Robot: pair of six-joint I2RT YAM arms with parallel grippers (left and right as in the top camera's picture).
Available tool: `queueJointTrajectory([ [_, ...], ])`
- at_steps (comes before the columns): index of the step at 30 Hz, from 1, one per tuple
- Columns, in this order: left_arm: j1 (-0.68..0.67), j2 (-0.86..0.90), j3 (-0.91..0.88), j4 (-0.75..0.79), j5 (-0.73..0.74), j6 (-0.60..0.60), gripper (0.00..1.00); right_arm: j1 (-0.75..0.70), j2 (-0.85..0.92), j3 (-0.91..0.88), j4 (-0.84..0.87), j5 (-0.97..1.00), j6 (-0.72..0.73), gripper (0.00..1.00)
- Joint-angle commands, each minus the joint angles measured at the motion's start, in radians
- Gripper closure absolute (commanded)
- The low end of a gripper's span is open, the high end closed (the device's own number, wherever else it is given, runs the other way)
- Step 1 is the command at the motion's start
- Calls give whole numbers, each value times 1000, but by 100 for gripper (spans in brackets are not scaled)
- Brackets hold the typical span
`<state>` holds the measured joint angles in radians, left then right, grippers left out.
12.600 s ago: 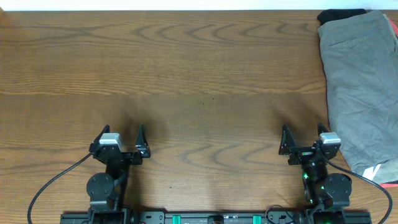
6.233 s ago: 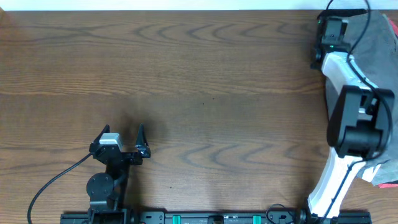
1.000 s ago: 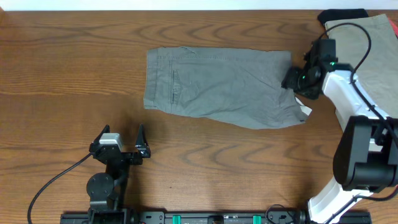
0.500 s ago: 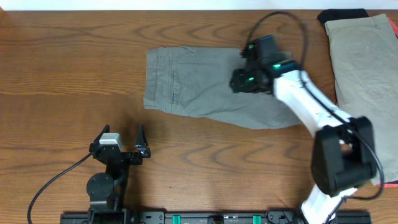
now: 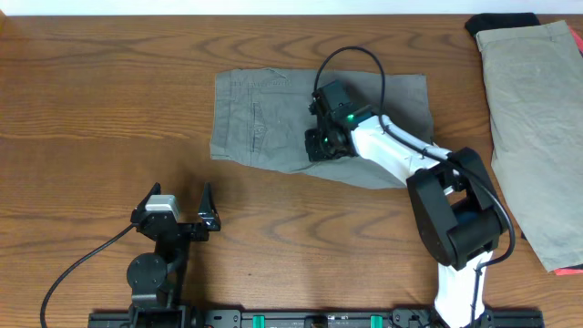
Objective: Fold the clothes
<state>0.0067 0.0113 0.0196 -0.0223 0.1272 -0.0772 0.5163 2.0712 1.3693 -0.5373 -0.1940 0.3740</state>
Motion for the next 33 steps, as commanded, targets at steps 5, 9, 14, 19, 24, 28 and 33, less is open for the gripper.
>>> queueJointTrajectory([
  [5, 6, 0, -16, -37, 11, 6, 2, 24, 13, 8, -141, 2, 30, 99],
  [9, 6, 0, -16, -36, 11, 6, 2, 31, 13, 8, -217, 2, 29, 99],
  [14, 6, 0, -16, -37, 11, 6, 2, 42, 13, 8, -273, -14, 29, 98],
  [19, 6, 0, -16, -36, 11, 6, 2, 85, 13, 8, -299, -97, 30, 99],
  [24, 6, 0, -16, -36, 11, 6, 2, 179, 13, 8, -306, -127, 43, 99],
  [28, 6, 0, -16, -37, 11, 6, 2, 238, 13, 8, -340, -53, 93, 99],
  [33, 6, 0, -16, -36, 11, 6, 2, 238, 13, 8, -399, 32, 127, 99],
])
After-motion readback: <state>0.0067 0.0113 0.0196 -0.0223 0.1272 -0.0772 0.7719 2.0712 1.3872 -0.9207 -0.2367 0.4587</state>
